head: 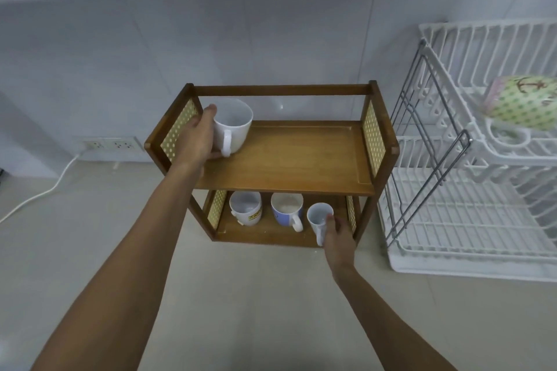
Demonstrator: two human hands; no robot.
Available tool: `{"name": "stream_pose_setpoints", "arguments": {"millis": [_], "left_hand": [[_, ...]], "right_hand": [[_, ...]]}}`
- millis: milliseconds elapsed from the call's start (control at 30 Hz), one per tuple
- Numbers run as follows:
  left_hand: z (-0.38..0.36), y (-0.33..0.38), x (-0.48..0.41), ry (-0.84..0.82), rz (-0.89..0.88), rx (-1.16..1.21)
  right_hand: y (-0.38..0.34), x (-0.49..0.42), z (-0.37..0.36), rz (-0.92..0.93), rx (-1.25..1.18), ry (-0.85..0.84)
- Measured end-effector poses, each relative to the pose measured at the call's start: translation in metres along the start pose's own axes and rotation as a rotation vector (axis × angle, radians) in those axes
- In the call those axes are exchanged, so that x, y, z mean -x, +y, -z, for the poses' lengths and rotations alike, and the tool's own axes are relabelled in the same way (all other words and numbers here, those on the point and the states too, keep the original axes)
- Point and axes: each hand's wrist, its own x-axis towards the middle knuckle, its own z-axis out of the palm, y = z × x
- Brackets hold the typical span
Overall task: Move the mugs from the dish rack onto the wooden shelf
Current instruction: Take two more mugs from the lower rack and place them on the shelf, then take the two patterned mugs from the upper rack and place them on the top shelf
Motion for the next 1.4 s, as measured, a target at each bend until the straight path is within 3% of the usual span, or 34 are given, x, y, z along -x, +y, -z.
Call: {"name": "stream_pose_setpoints", "arguments": {"millis": [200,633,833,1033,1233,1400], "left_hand": [[0.000,0.005,-0.020,0.062,0.081,-0.022],[-0.001,-0.002,-0.001,0.145,-0.181,-0.184],[-0.003,-0.003,0.052,0.186,-0.374,-0.187],[-0.024,-0.007,0.120,0.293,-0.500,-0.257],[-0.112,0.016,0.196,0.103,-0.584,-0.184],[-0.200,0.069,0.253,-0.127,-0.739,-0.125]], "right_hand": [[-0.002,-0.017,-0.002,0.037,0.175,0.084],[-0.008,-0.018,-0.002,0.032,0.227,0.015],[-0.012,0.013,0.020,0.206,0.275,-0.076],[-0.036,0.052,0.083,0.496,0.319,-0.155],[-0.078,0.083,0.189,0.661,0.212,-0.093],[-0.124,0.097,0.289,0.798,0.175,0.094]]}}
